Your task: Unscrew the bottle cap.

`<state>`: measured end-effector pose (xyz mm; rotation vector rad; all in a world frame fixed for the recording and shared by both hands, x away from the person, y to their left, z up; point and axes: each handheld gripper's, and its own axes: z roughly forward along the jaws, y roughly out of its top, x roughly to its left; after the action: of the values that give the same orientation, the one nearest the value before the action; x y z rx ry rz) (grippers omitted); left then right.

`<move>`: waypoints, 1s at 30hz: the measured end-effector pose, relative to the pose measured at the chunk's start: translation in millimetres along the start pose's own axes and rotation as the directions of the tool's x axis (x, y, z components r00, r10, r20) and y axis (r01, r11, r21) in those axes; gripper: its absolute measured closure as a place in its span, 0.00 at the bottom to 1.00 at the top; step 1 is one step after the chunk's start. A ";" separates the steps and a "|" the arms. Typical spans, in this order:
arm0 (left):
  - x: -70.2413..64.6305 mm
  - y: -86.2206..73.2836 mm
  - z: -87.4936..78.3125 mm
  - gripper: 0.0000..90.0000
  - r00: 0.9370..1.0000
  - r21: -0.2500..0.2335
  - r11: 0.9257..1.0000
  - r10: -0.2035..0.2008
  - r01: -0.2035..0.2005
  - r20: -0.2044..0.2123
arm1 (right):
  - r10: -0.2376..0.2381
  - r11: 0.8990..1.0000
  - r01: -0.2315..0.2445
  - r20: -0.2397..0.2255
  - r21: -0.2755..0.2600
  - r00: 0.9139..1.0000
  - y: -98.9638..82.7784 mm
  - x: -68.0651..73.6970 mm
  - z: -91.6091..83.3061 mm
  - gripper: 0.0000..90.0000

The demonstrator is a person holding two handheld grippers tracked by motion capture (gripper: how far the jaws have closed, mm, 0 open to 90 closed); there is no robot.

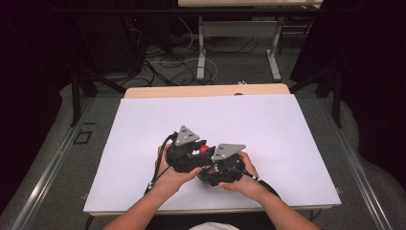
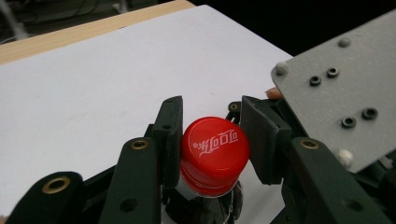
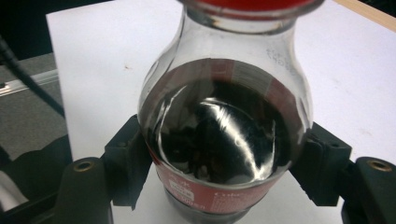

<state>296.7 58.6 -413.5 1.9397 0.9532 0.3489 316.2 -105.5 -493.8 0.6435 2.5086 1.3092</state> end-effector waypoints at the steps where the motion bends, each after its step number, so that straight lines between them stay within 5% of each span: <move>1: 0.0 0.4 0.6 0.68 1.000 0.001 1.000 -0.012 0.012 -0.003 | 0.001 1.000 -0.001 0.002 0.001 1.000 -0.2 -0.3 0.0 0.33; 5: 5.6 3.2 0.4 0.67 0.999 0.017 1.000 -0.005 0.004 0.051 | 0.013 1.000 -0.013 -0.007 0.008 1.000 -0.9 -1.0 -1.2 0.33; 8: 13.1 4.5 -2.7 0.55 0.993 -0.010 0.999 0.037 -0.036 0.111 | 0.007 1.000 -0.007 -0.023 0.003 1.000 -0.3 -1.5 -2.2 0.33; 13: 25.9 6.5 -10.1 0.50 0.975 -0.016 0.996 0.089 -0.087 0.203 | -0.007 1.000 0.006 -0.046 -0.015 0.999 0.7 -1.9 -3.2 0.33; 17: 34.6 6.8 -12.7 0.51 0.943 -0.006 0.986 0.160 -0.166 0.292 | -0.019 1.000 0.018 -0.084 -0.015 0.996 0.9 -1.6 -3.5 0.33; 20: 43.6 6.2 -10.3 0.53 0.896 -0.010 0.974 0.213 -0.227 0.390 | -0.024 1.000 0.023 -0.097 -0.013 0.995 1.0 0.5 -3.1 0.33; 23: 49.9 4.1 -7.7 0.55 0.858 -0.035 0.967 0.239 -0.251 0.454 | -0.030 0.999 0.028 -0.116 -0.016 0.993 1.3 3.6 -2.3 0.33; 26: 53.7 2.4 -3.9 0.59 0.844 -0.040 0.966 0.242 -0.255 0.479 | -0.045 0.999 0.043 -0.130 -0.016 0.991 1.2 4.2 -1.9 0.33; 30: 56.2 1.0 -1.0 0.64 0.812 -0.055 0.963 0.253 -0.264 0.526 | -0.061 0.998 0.060 -0.139 -0.015 0.988 1.2 4.8 -1.1 0.33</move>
<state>333.7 100.4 -419.5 2.0311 0.3294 -0.0556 311.9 -103.4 -492.3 0.4853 2.6061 1.3899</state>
